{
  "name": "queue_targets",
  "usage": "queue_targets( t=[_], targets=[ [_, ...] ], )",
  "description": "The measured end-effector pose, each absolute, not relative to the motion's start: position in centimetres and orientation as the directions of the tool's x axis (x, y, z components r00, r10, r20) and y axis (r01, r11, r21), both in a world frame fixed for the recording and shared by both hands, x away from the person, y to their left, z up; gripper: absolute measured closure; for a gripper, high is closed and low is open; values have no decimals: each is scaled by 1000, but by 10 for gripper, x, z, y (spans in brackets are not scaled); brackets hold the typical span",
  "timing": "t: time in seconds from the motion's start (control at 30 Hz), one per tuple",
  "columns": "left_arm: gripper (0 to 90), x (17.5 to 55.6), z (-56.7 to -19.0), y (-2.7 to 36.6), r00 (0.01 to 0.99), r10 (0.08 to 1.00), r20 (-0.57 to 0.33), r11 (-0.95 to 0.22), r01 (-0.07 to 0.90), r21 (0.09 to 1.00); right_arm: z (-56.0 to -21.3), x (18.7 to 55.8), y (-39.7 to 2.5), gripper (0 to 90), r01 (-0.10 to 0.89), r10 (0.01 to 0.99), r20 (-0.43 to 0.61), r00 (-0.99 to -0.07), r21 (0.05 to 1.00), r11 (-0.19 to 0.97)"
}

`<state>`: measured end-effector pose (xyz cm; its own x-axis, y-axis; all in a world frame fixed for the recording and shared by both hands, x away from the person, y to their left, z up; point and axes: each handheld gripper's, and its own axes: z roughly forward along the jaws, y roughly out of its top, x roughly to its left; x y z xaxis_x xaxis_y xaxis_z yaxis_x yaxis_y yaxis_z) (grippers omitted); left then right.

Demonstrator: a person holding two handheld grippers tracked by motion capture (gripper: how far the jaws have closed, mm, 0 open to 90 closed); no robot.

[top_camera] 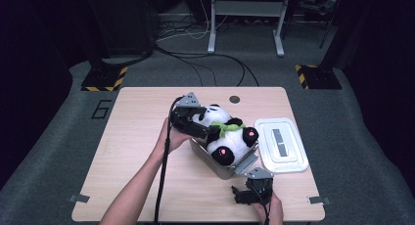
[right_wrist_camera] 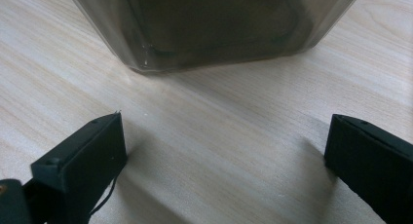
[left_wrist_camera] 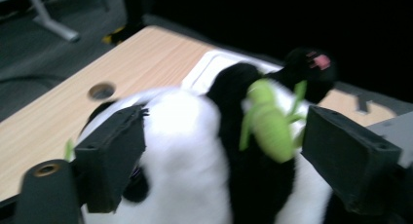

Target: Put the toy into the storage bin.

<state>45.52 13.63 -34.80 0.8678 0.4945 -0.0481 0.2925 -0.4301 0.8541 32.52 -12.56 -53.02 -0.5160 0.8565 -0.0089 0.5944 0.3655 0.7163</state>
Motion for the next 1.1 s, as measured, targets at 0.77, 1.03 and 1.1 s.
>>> queue_targets(
  t=[0.77,1.03,1.1],
  targets=[
    [170,465,-390,138,847,507,-160,-417,403,814,-530,325,-126,8,594,857,-9,-516,716,366],
    [160,461,-387,143,841,518,-160,-388,397,831,-530,325,-126,8,594,856,-9,-516,716,366],
    [158,455,-380,144,844,515,-147,-382,379,843,-530,325,-126,8,594,856,-9,-516,716,366]
  ],
)
